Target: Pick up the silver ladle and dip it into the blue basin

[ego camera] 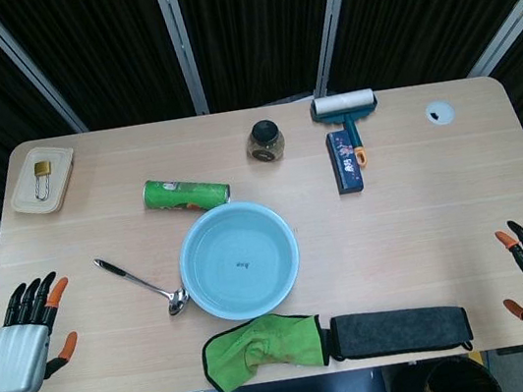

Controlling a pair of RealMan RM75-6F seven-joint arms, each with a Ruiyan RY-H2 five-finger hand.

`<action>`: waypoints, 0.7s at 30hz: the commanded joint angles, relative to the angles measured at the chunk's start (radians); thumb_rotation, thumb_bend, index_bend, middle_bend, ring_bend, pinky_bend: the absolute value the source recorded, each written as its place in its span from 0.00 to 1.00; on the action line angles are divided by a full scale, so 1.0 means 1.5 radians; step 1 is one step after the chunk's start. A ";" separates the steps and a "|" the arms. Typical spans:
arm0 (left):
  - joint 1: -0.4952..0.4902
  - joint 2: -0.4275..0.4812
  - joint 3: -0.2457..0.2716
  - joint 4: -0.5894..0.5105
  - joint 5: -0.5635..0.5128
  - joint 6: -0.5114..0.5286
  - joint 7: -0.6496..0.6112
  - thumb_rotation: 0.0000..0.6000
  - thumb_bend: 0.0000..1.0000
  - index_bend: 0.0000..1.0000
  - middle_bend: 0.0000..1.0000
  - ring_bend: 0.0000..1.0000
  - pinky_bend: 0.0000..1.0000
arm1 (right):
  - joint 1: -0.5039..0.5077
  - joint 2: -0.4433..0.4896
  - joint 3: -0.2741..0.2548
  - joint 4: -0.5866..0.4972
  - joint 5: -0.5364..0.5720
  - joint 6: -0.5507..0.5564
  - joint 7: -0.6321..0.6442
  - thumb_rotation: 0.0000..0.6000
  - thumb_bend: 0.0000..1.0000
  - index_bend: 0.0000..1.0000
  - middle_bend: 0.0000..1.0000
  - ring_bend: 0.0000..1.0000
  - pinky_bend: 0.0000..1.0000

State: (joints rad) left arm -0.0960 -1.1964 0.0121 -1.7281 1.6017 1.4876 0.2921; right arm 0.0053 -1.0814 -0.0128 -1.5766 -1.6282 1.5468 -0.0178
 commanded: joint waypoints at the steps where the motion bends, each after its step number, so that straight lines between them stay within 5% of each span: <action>1: 0.000 0.000 0.000 0.000 -0.001 -0.001 0.000 1.00 0.35 0.05 0.00 0.00 0.00 | 0.000 0.000 0.000 0.000 0.000 0.000 0.000 1.00 0.08 0.07 0.00 0.00 0.00; 9: -0.007 0.003 0.000 0.003 -0.008 -0.017 0.002 1.00 0.36 0.10 0.00 0.00 0.00 | 0.002 0.000 0.002 -0.001 0.001 -0.001 0.003 1.00 0.08 0.07 0.00 0.00 0.00; 21: -0.100 -0.001 -0.038 0.075 -0.082 -0.173 -0.051 1.00 0.38 0.37 0.00 0.00 0.00 | 0.018 -0.006 0.012 0.006 0.026 -0.033 0.005 1.00 0.08 0.07 0.00 0.00 0.00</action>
State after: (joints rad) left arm -0.2247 -1.1921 -0.0354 -1.6342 1.4960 1.2584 0.2337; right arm 0.0288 -1.0882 0.0057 -1.5691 -1.5921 1.5044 -0.0056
